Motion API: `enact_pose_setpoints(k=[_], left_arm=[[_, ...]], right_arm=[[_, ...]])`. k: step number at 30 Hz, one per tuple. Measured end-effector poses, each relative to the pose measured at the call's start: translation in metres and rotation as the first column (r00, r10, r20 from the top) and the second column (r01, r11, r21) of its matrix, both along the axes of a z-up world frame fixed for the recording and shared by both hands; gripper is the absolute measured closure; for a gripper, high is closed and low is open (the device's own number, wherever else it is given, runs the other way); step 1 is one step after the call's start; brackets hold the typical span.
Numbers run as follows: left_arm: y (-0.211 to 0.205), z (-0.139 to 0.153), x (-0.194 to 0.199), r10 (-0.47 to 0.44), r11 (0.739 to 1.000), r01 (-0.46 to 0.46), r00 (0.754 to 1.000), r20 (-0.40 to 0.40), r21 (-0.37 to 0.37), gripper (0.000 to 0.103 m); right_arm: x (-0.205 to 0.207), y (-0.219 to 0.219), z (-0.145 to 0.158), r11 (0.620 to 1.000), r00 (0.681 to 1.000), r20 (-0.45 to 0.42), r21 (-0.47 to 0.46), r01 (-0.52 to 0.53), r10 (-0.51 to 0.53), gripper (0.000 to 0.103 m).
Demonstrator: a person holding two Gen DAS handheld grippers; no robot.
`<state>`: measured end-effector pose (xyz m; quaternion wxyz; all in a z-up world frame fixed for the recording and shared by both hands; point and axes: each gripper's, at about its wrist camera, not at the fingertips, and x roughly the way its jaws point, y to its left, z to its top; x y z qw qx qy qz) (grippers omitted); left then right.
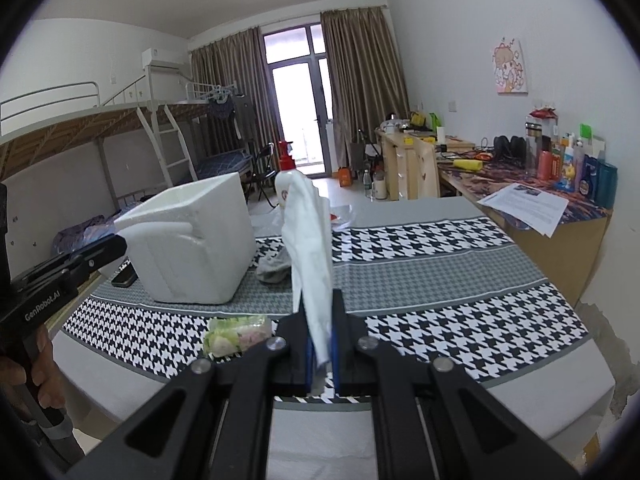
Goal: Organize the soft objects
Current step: 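Carry the tissue and the white stick with both tools over the foam box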
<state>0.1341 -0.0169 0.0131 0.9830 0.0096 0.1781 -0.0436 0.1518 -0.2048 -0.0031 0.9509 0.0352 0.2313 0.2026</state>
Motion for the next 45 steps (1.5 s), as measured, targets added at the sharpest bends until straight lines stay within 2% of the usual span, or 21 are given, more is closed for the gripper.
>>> enact_pose_setpoints(k=[13,30,45], left_arm=[[0.024,0.012,-0.020,0.077,0.997,-0.077,0.996,0.048,-0.001,0.089],[0.075,0.012,-0.052,0.226,0.974,-0.226,0.972,0.063,-0.010,0.089],[0.083,0.008,-0.069,0.250,0.968,-0.248,0.966,0.069,-0.027,0.089]], right_arm=[[-0.005,0.038,0.012,0.996,0.995,0.036,-0.007,-0.094,0.094,0.094],[-0.015,0.098,0.022,0.968,0.965,0.070,-0.033,-0.250,0.251,0.094],[-0.034,0.118,0.024,0.958,0.956,0.082,-0.062,-0.279,0.283,0.094]])
